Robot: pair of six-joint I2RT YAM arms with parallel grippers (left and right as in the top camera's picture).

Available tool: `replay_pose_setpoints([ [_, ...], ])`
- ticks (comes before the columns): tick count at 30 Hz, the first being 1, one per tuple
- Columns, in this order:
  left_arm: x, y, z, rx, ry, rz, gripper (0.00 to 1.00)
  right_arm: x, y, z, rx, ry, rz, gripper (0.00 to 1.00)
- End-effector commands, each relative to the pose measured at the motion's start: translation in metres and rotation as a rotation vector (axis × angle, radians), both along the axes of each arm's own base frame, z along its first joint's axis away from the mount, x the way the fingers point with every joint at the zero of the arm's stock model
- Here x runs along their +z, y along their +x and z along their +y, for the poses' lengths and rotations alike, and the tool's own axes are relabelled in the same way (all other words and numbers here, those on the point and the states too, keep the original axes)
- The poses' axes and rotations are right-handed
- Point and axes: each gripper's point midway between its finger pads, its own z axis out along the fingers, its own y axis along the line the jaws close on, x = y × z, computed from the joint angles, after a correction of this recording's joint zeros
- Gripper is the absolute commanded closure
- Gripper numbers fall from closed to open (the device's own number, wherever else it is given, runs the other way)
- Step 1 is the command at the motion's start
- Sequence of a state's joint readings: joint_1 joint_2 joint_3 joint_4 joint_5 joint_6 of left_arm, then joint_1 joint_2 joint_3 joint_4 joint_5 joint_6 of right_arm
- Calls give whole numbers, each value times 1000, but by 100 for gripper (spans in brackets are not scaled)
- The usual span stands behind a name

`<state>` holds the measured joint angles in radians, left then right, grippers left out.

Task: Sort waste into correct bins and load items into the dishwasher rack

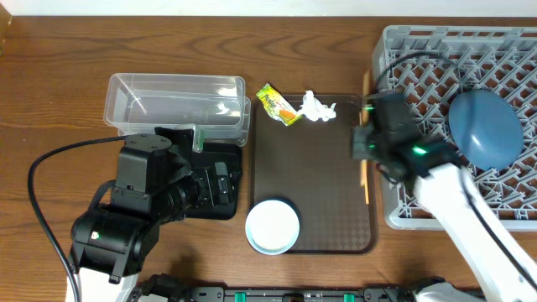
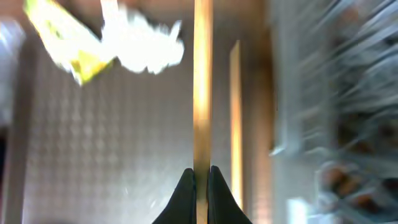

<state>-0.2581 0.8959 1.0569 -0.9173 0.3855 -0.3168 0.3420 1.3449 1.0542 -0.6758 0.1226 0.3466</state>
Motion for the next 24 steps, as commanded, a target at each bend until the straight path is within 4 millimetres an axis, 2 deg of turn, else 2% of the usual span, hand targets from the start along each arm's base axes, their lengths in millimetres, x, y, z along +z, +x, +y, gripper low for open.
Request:
replay_pose_setpoints([
  [1, 9, 1, 1, -3, 3, -27, 11, 20, 11, -39, 2, -131, -81, 99],
  [3, 9, 1, 1, -3, 3, -27, 11, 23, 17, -56, 3, -168, -98, 99],
  [7, 9, 2, 1, -3, 4, -27, 11, 13, 36, -83, -16, -203, -101, 99],
  [10, 9, 1, 1, -3, 3, -27, 11, -1, 50, -84, 49, -176, -94, 99],
  [16, 9, 2, 1, -3, 4, -27, 11, -33, 60, -90, 59, -195, -26, 97],
  [17, 9, 1, 1, -3, 3, -27, 11, -34, 61, -90, 60, -192, -26, 88],
  [18, 9, 2, 1, -3, 4, -27, 11, -34, 61, -86, 72, -178, -29, 74],
  [19, 9, 1, 1, -3, 4, -27, 11, -30, 60, -81, 85, -162, -34, 68],
  [21, 9, 2, 1, -3, 4, -27, 11, -17, 55, -65, 102, -98, -51, 61],
  [24, 9, 2, 1, -3, 4, -27, 11, 4, 39, -33, 140, 15, -64, 60],
])
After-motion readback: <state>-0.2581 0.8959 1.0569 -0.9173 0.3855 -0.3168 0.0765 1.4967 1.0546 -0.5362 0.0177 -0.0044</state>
